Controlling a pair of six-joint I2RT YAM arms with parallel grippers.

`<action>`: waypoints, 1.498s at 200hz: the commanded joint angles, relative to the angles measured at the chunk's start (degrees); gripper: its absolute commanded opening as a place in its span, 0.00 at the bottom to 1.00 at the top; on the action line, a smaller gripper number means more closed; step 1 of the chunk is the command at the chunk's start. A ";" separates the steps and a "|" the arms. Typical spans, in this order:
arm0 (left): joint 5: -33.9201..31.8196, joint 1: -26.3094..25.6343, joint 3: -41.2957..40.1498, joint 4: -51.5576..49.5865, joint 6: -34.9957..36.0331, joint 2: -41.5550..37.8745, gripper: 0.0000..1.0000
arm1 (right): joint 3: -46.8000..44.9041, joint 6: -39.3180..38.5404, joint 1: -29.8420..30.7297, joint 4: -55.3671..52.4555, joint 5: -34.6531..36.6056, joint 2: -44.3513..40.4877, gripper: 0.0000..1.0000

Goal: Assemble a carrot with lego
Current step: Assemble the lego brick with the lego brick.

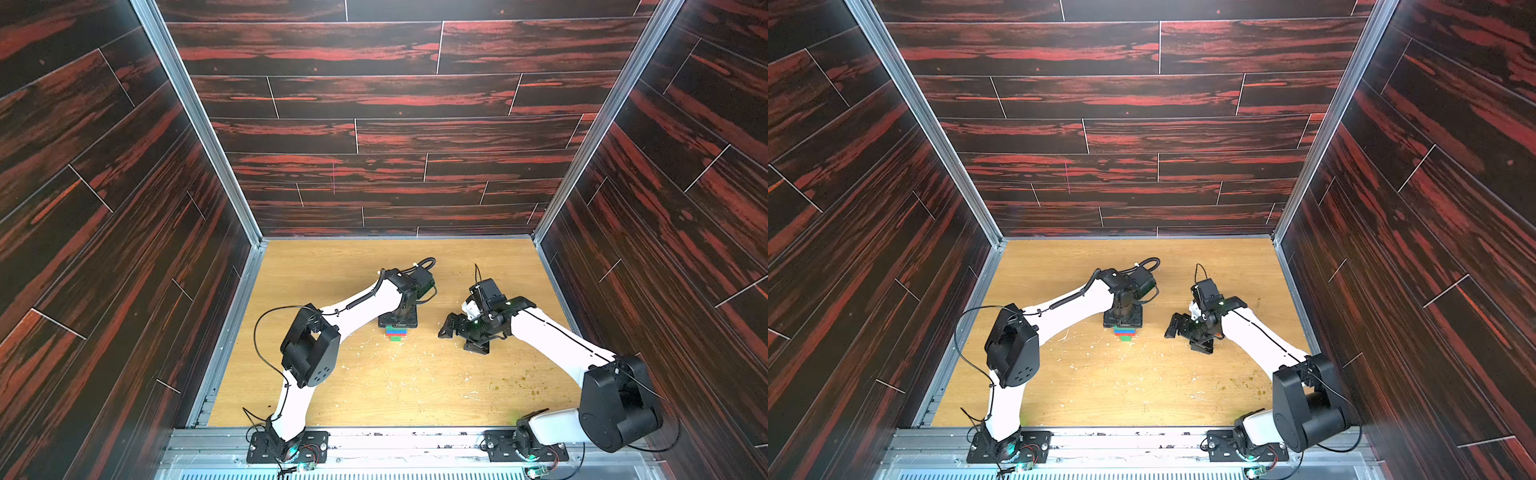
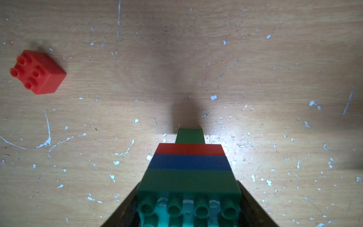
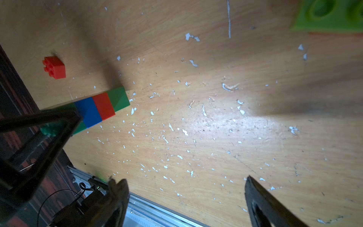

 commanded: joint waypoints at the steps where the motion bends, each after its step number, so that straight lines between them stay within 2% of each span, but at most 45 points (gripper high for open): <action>1: 1.38 -0.38 -0.49 -0.91 -0.49 3.08 0.55 | 0.63 0.23 -0.15 -1.45 0.50 -0.70 0.93; 91: 0.53 -0.38 0.15 -0.71 -0.58 1.76 0.70 | 1.03 -0.21 -0.16 -1.45 0.42 -0.44 0.93; 175: -0.51 -0.35 0.05 -0.66 -0.33 -0.35 0.79 | 0.76 -0.14 -0.15 -1.28 0.35 -0.35 0.93; 229: -3.48 -0.30 1.27 -2.07 0.47 -4.44 1.00 | 1.02 -0.11 -0.16 -1.37 0.41 -0.09 0.93; 265: -5.76 0.64 2.60 -5.12 0.39 -6.86 1.00 | 1.59 -0.19 -0.15 -1.62 0.50 0.22 0.93; 299: -7.70 4.87 1.62 -6.43 -0.32 -10.47 0.98 | 1.57 -0.18 -0.18 -1.58 0.44 0.26 0.93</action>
